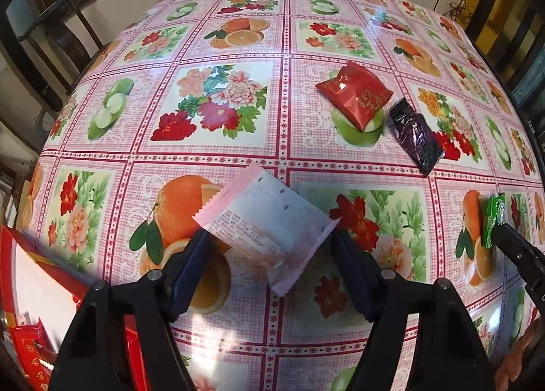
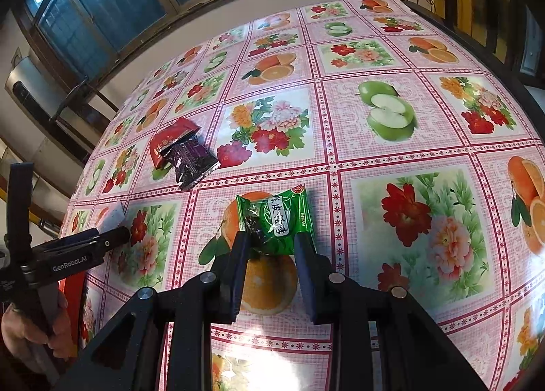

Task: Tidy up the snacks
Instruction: 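Grasp the white packet with the left gripper while the right holds the green packet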

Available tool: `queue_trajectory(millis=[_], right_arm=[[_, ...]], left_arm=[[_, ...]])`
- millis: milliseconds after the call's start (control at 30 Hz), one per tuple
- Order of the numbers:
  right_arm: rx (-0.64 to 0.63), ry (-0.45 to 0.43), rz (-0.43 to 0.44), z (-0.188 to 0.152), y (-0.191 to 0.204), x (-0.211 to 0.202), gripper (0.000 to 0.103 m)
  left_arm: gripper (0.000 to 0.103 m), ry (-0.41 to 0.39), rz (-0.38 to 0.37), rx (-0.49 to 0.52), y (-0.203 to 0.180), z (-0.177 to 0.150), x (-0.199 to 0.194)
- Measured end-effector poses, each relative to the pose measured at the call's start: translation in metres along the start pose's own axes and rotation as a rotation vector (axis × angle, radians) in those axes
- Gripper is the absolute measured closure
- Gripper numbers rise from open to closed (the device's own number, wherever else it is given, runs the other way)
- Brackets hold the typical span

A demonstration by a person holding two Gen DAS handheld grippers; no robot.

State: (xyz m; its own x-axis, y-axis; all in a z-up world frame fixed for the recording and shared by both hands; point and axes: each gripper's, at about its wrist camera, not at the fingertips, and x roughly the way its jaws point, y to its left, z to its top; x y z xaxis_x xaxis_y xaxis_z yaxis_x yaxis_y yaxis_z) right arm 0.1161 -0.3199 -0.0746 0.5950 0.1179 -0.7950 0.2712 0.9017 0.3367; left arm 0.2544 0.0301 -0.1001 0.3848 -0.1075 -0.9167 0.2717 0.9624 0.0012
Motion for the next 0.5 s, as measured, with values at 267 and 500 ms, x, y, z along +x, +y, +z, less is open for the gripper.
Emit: queue_trajectory(millis=[267,500], right_arm=[[-0.004,-0.004,-0.003,-0.001,0.002,0.001,0.074],[0.001,-0.003,0.001,0.000,0.002,0.001,0.074]], left_arm=[[0.059,-0.030,-0.018,0.032,-0.010,0.005,-0.001],[0.024,0.014,-0.078,-0.083,0.003,0.008,-0.009]])
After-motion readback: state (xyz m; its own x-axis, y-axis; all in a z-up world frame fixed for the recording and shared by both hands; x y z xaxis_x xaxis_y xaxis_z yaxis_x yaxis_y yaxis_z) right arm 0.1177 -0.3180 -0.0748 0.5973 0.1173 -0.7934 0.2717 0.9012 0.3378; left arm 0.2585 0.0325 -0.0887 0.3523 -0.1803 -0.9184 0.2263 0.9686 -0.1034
